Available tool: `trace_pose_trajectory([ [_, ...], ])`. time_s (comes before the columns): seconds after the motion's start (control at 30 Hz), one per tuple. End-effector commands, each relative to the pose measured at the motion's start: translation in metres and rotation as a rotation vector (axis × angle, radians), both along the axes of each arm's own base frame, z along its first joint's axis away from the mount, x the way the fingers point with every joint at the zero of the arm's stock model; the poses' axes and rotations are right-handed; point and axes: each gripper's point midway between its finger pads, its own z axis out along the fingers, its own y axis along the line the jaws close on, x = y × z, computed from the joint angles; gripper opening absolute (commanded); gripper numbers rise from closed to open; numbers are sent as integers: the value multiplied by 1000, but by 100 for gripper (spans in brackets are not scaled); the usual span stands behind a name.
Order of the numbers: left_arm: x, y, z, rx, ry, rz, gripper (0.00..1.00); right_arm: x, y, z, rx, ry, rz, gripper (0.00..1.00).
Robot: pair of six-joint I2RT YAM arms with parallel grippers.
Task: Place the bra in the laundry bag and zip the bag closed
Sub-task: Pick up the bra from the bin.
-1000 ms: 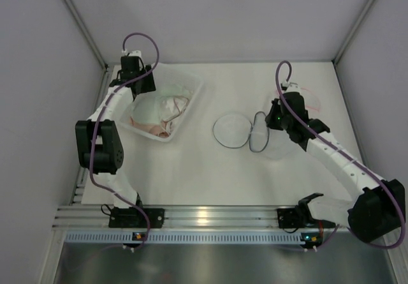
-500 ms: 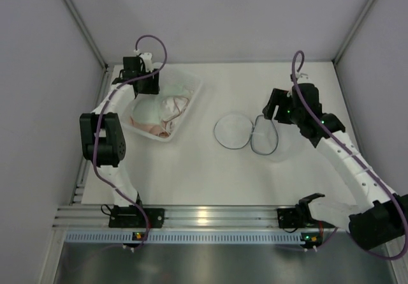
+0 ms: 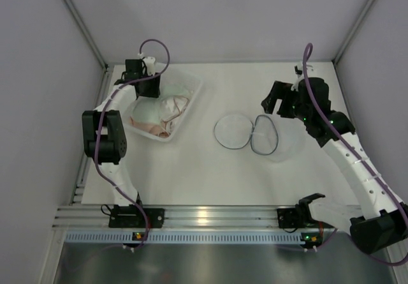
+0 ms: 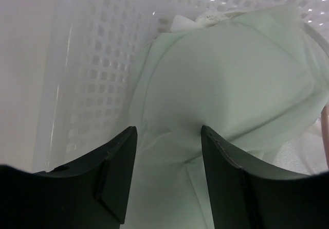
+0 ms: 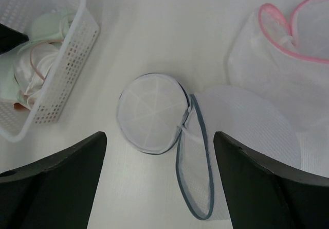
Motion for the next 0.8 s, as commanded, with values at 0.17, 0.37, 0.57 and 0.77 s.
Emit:
trace_pose_trajectory([
  [0.17,8,-7,-3,-32,-17,-30,37,7,1,25,3,-59,14,87],
  [0.37,3,-6,16,-94,-36,69,0,21,2,32,-19,-74,15,87],
  [0.57,6,-10,64,-271,-132,233,0,50,6,38,-31,-65,-11,87],
  [0.77,-11,-17,120,-327,-271,270,0,59,11,35,24,-60,-46,88],
])
